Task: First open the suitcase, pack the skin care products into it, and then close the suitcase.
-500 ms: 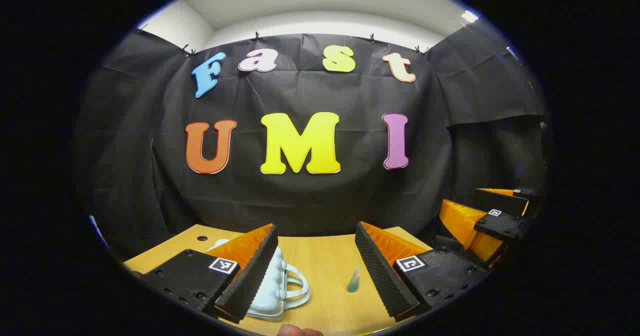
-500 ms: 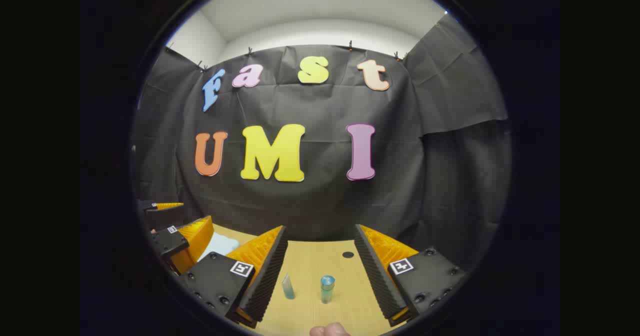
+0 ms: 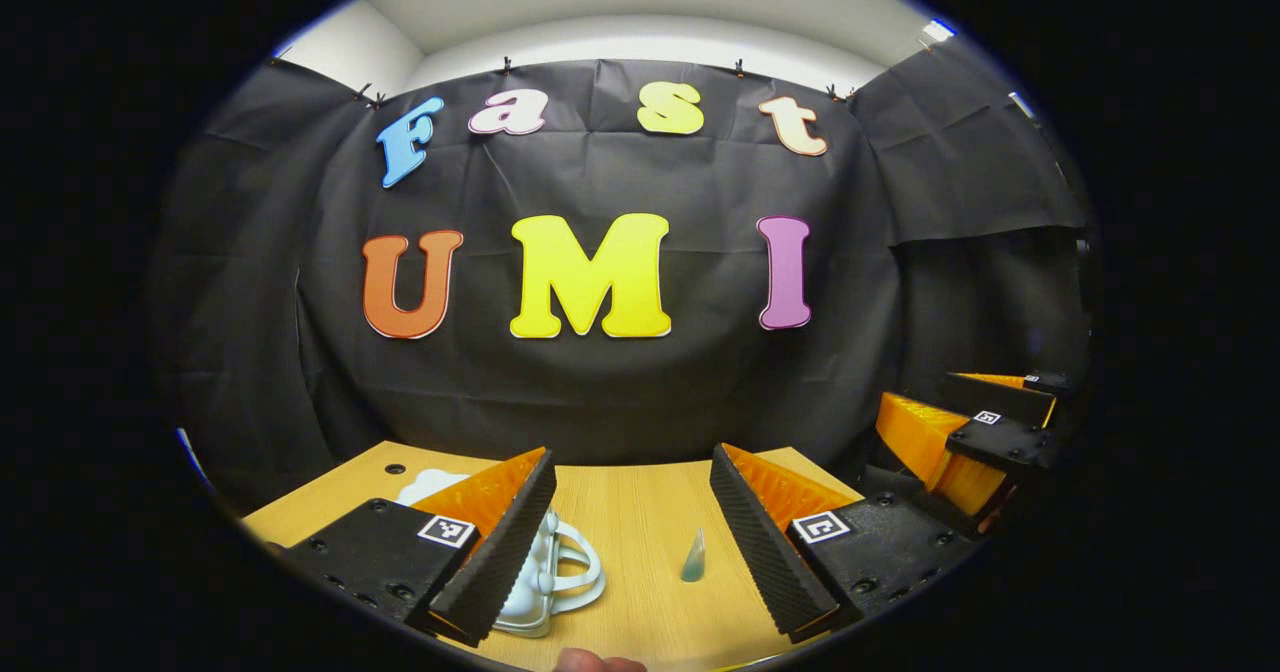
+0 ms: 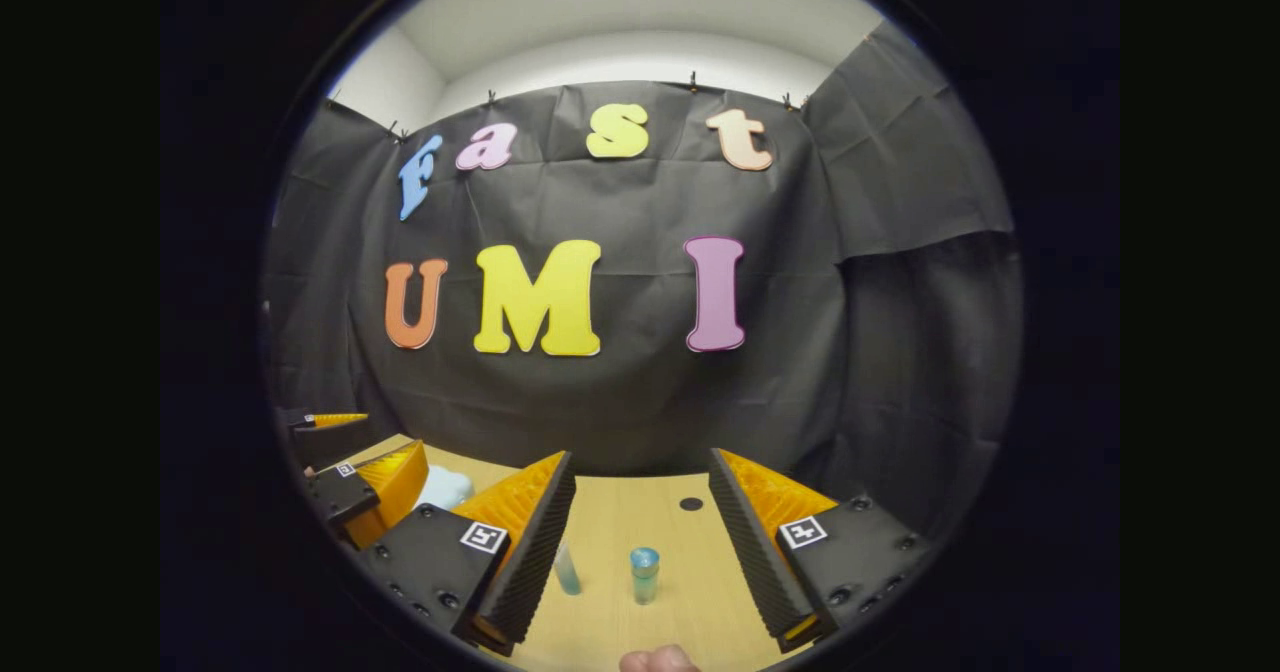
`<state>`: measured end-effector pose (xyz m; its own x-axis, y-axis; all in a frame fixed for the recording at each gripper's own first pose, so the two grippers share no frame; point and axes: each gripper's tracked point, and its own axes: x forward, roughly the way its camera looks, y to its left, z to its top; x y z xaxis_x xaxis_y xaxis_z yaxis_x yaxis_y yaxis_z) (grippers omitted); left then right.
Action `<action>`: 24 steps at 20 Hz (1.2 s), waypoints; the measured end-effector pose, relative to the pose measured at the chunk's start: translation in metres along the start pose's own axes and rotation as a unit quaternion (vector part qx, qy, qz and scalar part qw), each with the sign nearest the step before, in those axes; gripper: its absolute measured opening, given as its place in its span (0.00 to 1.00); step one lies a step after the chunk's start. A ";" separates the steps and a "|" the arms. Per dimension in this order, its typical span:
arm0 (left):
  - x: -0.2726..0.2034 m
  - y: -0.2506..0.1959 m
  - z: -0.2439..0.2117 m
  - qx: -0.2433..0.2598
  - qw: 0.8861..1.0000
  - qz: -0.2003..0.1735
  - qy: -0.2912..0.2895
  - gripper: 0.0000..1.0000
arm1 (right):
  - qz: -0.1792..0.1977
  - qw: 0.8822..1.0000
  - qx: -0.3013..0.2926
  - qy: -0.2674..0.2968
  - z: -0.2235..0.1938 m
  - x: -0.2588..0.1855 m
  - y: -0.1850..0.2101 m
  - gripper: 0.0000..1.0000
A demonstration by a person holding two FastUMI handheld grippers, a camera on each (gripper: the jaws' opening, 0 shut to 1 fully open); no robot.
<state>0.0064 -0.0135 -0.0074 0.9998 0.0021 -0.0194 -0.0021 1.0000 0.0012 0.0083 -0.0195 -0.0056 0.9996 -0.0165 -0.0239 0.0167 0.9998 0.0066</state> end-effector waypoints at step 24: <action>0.022 0.019 -0.069 0.134 0.988 -0.021 0.079 0.99 | -0.041 0.999 -0.005 0.026 -0.018 0.009 -0.047 0.80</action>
<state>0.0271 0.0059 -0.0772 0.9833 -0.0173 -0.1812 0.0651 0.9631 0.2610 0.0157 -0.0667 -0.0244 0.9923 -0.0981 -0.0758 0.0977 0.9952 -0.0078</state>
